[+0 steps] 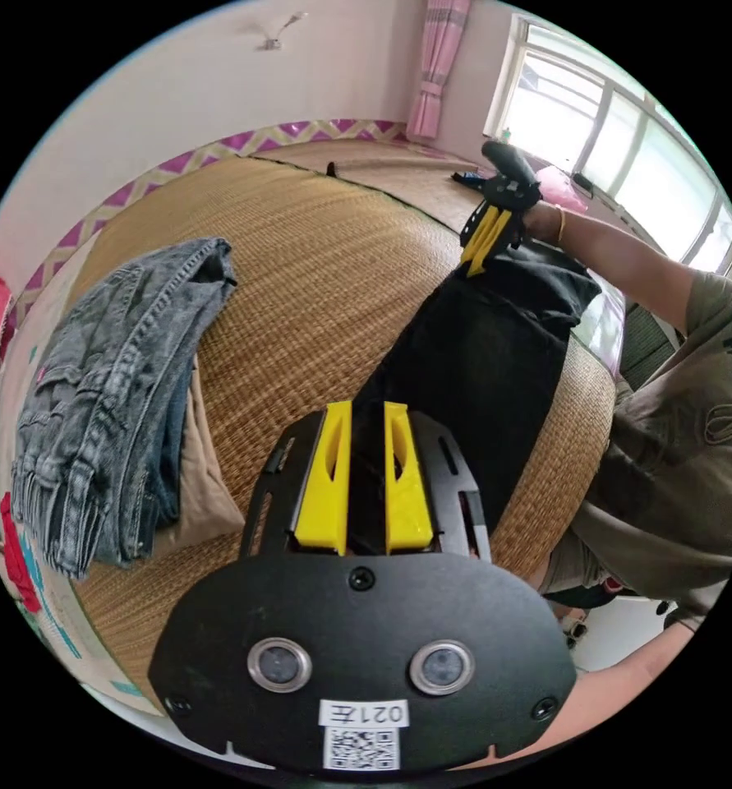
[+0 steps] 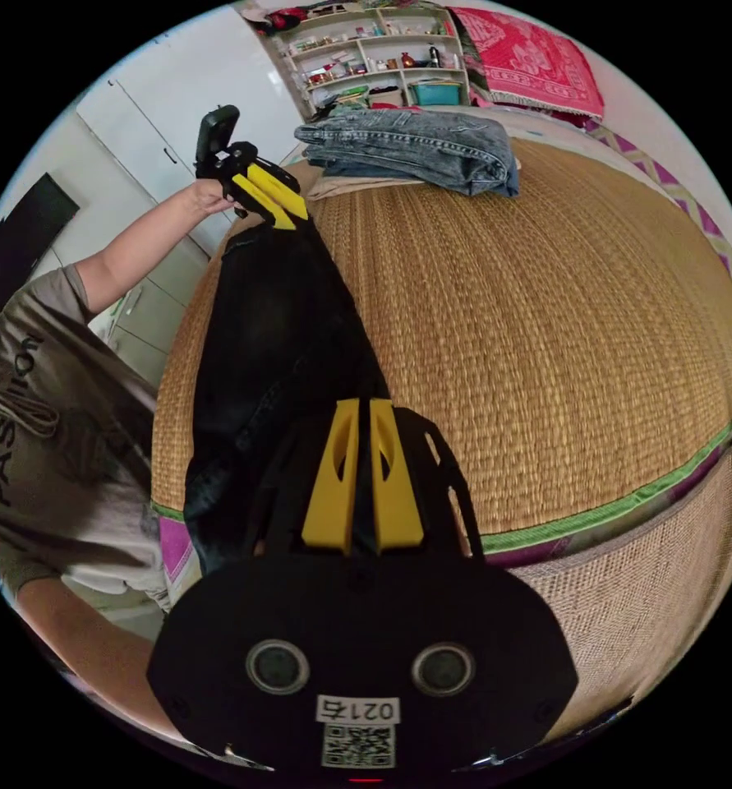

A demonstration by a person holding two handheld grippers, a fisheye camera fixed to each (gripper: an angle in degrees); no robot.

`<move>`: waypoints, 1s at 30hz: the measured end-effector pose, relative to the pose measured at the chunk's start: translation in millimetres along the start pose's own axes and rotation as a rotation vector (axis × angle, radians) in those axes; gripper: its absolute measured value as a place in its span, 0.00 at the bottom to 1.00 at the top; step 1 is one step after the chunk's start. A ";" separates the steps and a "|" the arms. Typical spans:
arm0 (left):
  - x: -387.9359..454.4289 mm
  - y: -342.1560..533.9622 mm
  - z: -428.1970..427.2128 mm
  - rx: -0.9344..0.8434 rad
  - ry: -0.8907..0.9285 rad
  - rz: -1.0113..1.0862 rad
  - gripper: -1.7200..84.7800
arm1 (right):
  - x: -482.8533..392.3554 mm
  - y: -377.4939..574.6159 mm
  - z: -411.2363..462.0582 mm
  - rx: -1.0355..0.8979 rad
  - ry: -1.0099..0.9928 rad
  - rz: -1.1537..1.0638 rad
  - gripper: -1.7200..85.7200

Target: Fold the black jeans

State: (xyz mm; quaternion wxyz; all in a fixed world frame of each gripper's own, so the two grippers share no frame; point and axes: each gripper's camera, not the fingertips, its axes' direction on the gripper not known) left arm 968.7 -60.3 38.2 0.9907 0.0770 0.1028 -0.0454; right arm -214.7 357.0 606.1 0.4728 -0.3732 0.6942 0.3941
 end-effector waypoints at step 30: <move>-18.7 -7.9 -61.8 0.204 0.048 -0.065 0.01 | -8.2 111.8 -75.9 -0.038 0.217 0.112 0.08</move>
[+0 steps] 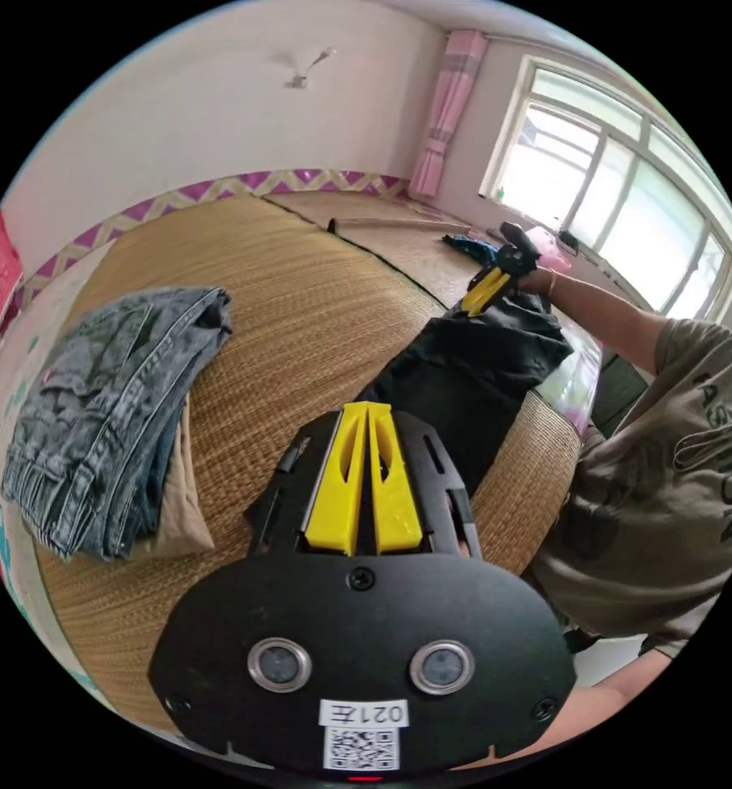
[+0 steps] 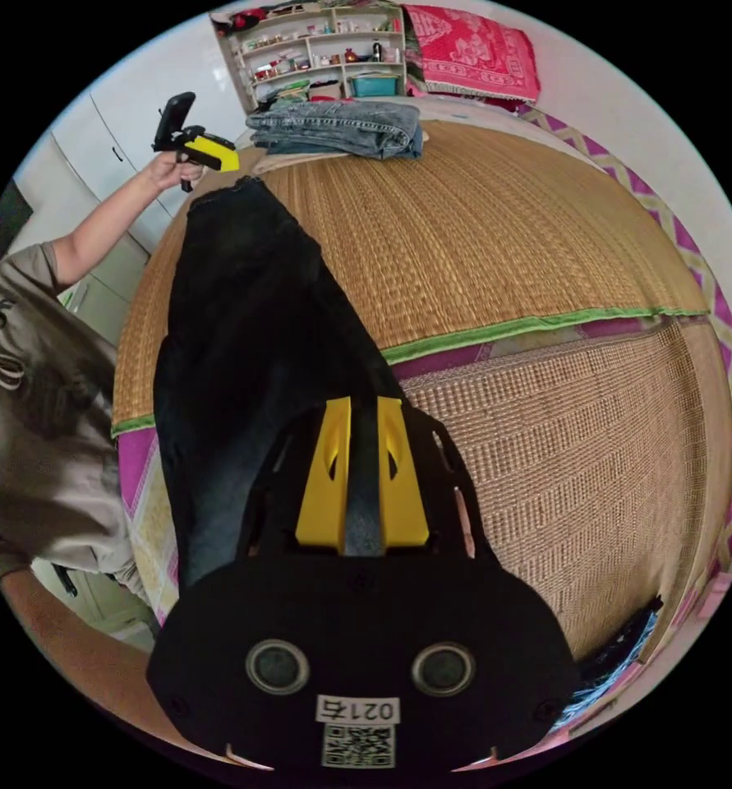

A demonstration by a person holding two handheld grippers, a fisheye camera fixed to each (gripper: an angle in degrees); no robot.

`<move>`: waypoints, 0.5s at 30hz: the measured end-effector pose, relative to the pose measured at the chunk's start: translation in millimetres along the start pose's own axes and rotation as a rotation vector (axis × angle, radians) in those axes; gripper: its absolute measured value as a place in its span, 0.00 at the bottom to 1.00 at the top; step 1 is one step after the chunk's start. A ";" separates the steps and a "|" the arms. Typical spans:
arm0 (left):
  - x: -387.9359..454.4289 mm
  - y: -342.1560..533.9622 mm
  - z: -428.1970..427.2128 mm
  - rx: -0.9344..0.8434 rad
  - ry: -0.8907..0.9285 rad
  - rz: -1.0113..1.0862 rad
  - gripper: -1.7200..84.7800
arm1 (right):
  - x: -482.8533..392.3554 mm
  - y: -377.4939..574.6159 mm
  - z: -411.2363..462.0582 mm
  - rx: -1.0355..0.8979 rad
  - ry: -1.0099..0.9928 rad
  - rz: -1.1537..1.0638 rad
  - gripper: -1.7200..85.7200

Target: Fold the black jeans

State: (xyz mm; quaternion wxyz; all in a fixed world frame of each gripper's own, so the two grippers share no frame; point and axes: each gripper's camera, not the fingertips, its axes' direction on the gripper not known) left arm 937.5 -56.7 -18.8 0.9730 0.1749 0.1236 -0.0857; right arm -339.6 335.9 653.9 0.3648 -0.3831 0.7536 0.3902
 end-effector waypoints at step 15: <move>16.7 23.8 74.5 -0.189 -0.011 0.057 0.01 | -6.5 22.5 -35.5 0.103 0.060 0.105 0.01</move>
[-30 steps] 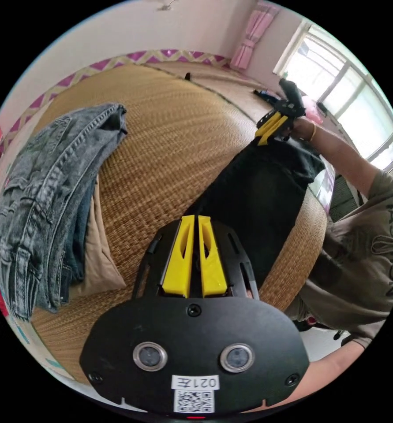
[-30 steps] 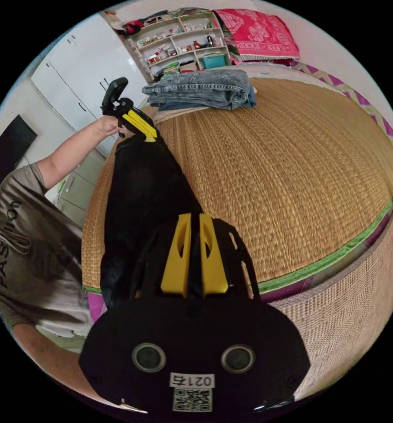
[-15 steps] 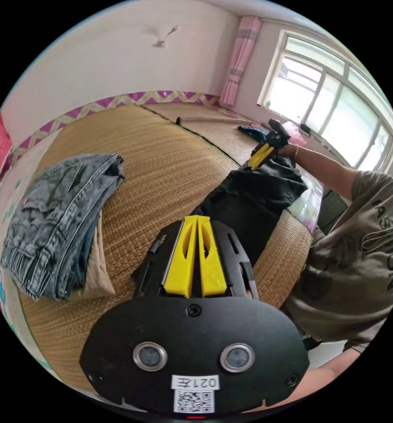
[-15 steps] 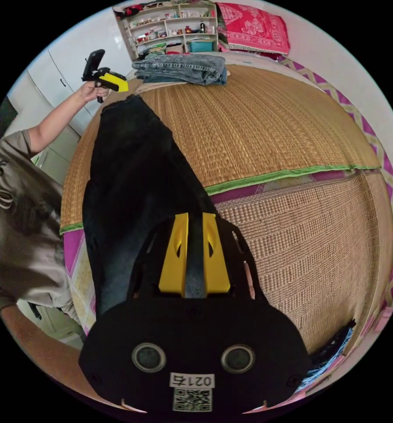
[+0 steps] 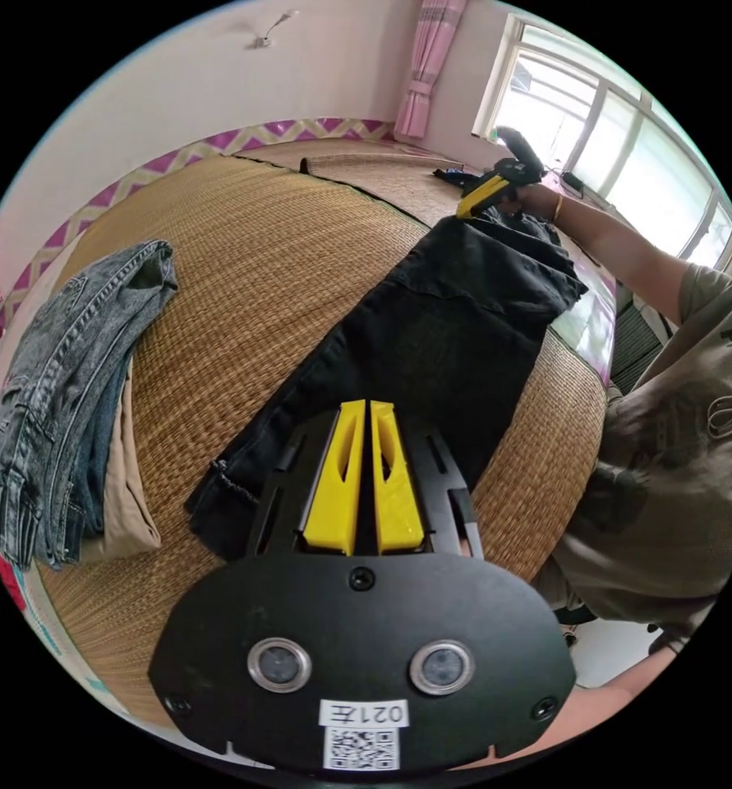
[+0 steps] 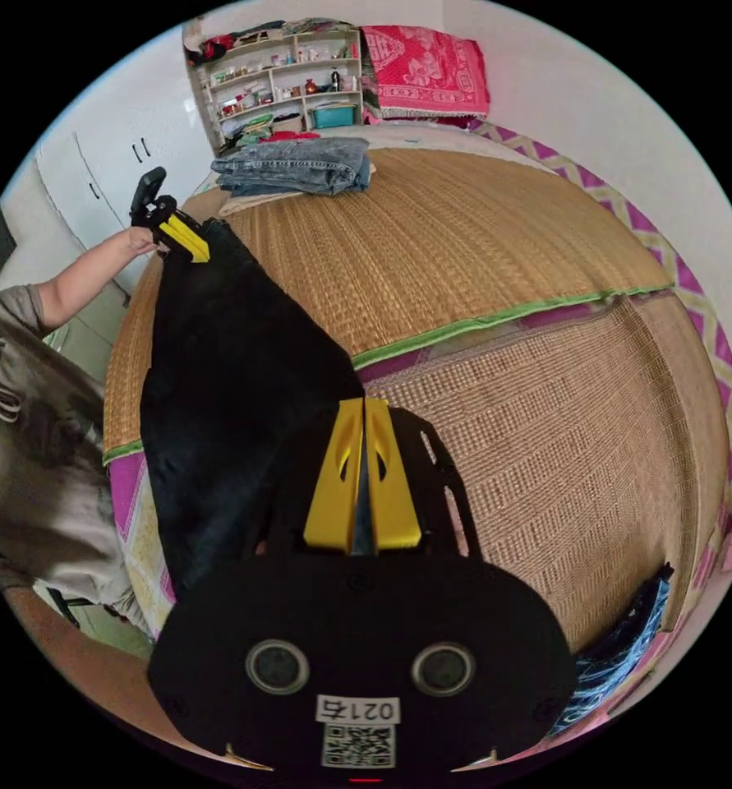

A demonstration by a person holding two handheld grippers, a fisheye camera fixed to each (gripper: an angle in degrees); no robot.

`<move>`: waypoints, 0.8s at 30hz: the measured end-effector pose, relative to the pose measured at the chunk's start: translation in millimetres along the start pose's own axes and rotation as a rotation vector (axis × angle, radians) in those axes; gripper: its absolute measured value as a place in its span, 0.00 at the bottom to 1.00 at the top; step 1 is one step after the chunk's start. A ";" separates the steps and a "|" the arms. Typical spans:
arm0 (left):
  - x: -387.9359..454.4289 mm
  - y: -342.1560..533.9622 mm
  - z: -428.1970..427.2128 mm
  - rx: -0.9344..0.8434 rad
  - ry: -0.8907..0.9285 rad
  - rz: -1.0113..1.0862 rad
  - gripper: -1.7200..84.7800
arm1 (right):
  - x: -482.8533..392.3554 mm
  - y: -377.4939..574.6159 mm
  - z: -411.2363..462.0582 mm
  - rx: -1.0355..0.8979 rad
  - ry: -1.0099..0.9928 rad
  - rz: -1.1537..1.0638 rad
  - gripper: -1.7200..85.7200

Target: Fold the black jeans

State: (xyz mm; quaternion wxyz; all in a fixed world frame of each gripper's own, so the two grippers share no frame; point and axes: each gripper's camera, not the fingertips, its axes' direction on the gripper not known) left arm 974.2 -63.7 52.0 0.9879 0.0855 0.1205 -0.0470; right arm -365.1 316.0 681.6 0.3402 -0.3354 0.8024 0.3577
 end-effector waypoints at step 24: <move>-41.0 43.4 14.8 0.044 0.124 -0.074 0.01 | -23.8 94.3 -30.5 -0.045 0.210 0.139 0.01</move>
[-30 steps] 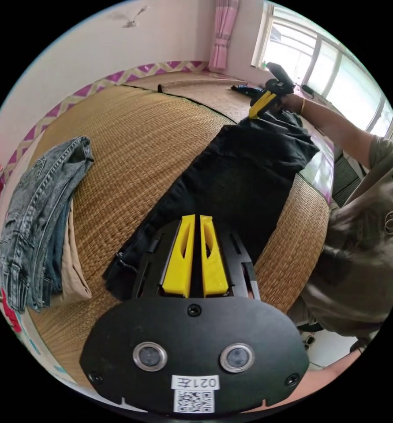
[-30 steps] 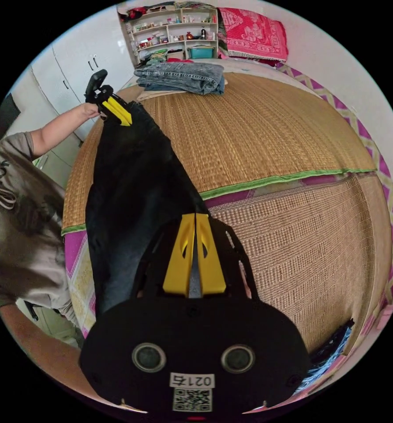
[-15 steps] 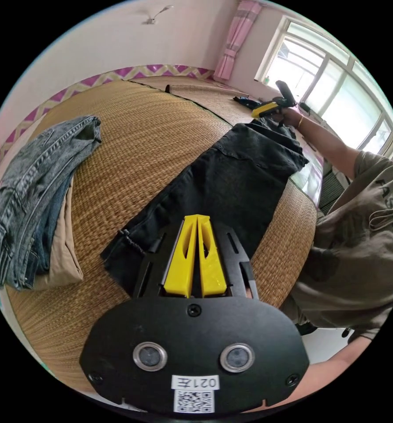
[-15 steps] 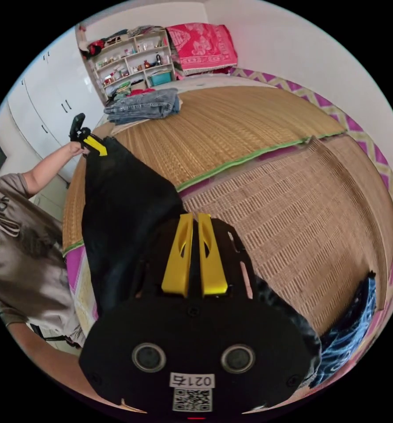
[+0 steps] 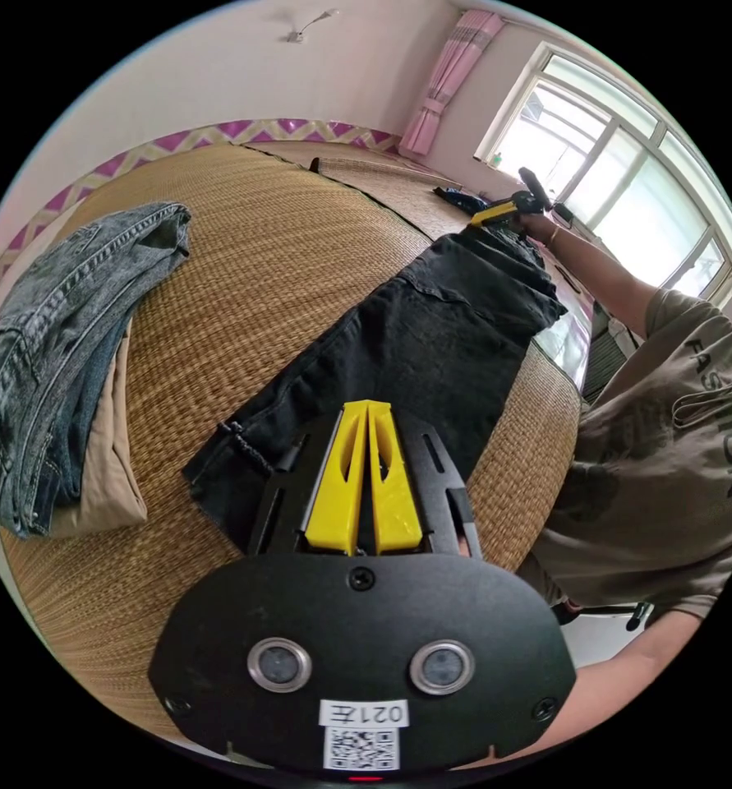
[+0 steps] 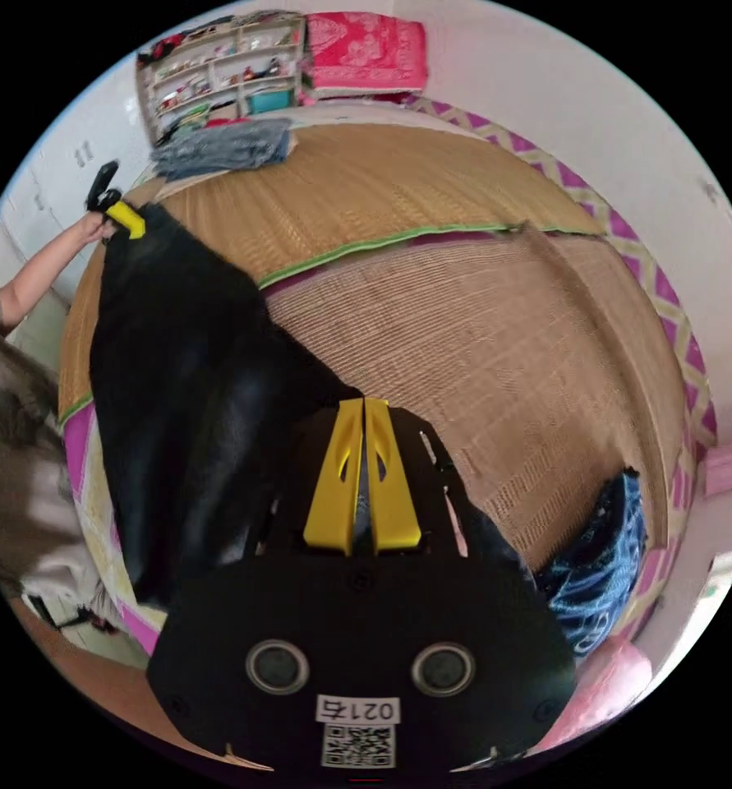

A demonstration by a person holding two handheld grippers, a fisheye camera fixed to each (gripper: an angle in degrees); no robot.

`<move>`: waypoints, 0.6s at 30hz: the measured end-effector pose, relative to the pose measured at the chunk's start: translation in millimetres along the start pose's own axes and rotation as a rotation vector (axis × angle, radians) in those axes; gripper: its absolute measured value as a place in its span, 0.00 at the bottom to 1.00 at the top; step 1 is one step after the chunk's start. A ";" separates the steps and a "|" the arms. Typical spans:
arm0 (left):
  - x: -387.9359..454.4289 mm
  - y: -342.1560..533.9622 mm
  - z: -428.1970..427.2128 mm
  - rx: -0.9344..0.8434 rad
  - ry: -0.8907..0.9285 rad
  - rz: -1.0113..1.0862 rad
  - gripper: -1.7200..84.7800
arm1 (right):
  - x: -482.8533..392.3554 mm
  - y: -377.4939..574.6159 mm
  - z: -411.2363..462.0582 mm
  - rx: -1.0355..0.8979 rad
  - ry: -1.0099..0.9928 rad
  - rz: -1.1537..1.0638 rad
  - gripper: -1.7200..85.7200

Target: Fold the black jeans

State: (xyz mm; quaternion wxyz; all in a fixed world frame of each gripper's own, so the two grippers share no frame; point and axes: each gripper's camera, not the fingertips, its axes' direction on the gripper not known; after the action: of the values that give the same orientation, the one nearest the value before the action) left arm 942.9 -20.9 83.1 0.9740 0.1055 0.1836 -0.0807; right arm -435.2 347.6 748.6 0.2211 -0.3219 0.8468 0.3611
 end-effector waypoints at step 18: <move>10.8 6.4 20.4 0.005 0.056 -0.027 0.01 | 11.2 76.6 -10.2 -0.044 0.086 0.300 0.12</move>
State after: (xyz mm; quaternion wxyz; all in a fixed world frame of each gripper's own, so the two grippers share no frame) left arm 961.0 -20.8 98.8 0.9671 0.1075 0.2118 -0.0912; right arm -498.4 376.4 784.3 0.1213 -0.2117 0.8860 0.3943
